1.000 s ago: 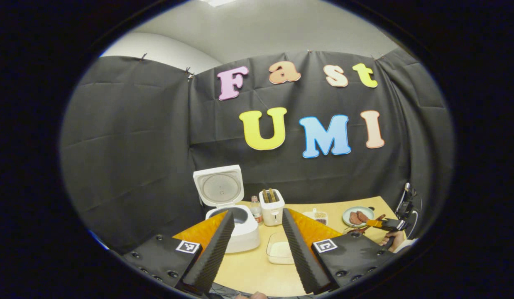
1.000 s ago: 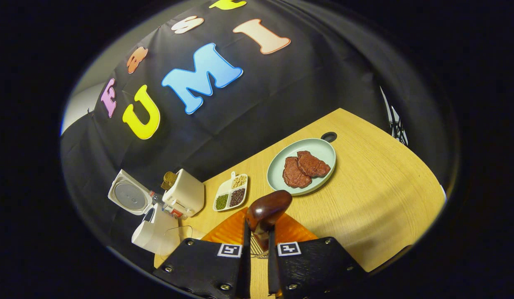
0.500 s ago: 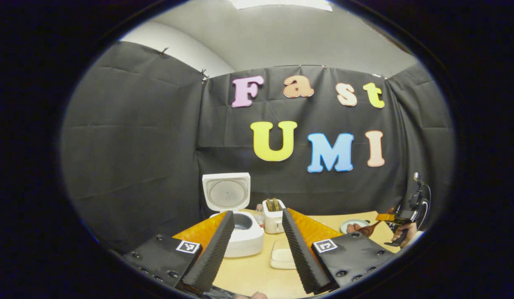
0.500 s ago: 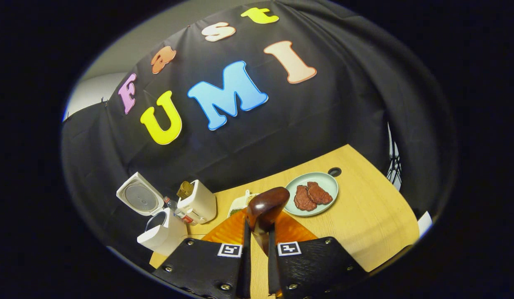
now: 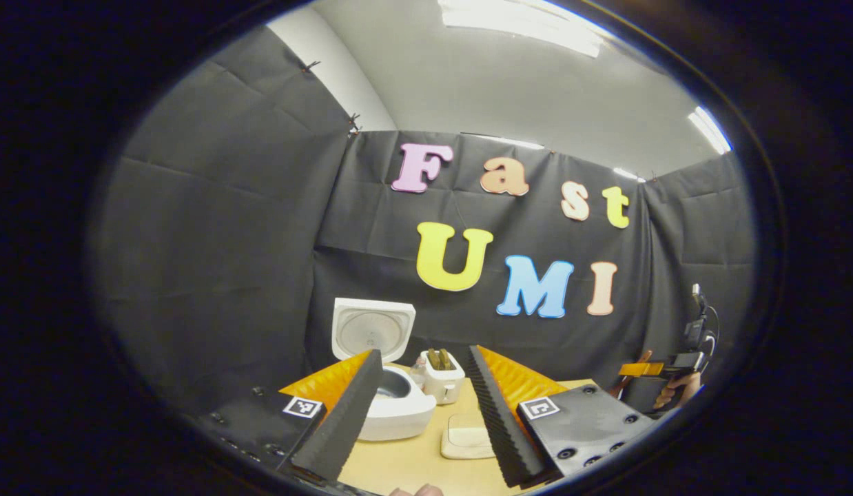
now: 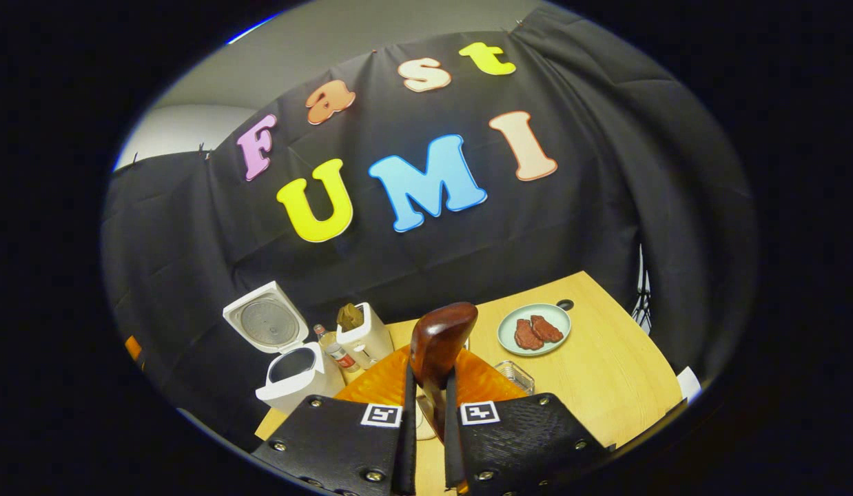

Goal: Close the left gripper, press the button to open the rice cooker; take a wooden spoon from the chopstick holder with the right hand, scoop a spoonful of rice and pour it into the rice cooker, then put the wooden spoon back into the chopstick holder.

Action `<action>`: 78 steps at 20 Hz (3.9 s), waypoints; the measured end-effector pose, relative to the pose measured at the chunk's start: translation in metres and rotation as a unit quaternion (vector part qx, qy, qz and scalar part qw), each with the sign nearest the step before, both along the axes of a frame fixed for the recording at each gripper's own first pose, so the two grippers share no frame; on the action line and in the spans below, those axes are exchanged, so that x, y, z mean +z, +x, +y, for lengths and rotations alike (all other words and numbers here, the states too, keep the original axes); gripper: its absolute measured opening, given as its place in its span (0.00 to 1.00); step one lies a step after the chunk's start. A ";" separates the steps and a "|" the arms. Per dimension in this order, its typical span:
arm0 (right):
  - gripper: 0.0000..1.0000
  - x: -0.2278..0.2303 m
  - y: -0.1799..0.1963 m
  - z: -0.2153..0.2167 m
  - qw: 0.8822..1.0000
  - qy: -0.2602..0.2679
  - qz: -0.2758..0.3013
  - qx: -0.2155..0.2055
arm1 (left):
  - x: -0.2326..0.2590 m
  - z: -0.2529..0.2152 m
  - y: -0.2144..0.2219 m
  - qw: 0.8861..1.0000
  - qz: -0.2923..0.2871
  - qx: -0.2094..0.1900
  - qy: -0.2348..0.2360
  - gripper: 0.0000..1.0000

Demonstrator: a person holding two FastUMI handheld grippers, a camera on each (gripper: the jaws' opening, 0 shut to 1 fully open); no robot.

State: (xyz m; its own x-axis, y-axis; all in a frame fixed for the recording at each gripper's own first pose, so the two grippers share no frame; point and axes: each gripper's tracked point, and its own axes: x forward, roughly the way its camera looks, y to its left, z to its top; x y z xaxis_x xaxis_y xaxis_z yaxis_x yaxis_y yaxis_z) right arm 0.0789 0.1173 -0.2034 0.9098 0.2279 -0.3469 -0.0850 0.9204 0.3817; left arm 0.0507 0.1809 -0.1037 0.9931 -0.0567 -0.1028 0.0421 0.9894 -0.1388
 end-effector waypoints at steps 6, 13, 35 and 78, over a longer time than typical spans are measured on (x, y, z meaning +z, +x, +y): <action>0.17 0.036 0.014 0.092 0.995 -0.061 -0.071 0.046 | 0.005 0.060 0.010 0.999 -0.006 0.038 -0.005 0.82; 0.16 -0.051 0.071 0.184 0.990 -0.054 -0.019 0.129 | 0.006 0.072 0.037 0.996 0.006 0.073 0.041 0.82; 0.17 -0.263 0.088 0.295 0.933 -0.072 0.193 0.295 | -0.033 0.096 0.027 0.974 0.079 0.182 0.107 0.82; 0.17 -0.061 0.173 0.443 0.937 0.191 0.087 0.279 | 0.003 0.134 -0.014 0.967 0.062 0.210 0.129 0.82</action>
State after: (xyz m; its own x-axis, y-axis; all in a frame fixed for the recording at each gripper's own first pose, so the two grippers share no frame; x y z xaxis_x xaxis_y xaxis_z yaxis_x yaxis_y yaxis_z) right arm 0.2523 0.5606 -0.2647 0.5486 0.7894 -0.2756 -0.4180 0.5444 0.7273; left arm 0.0366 0.3145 -0.1011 0.9018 0.3930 -0.1800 -0.3727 0.9178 0.1369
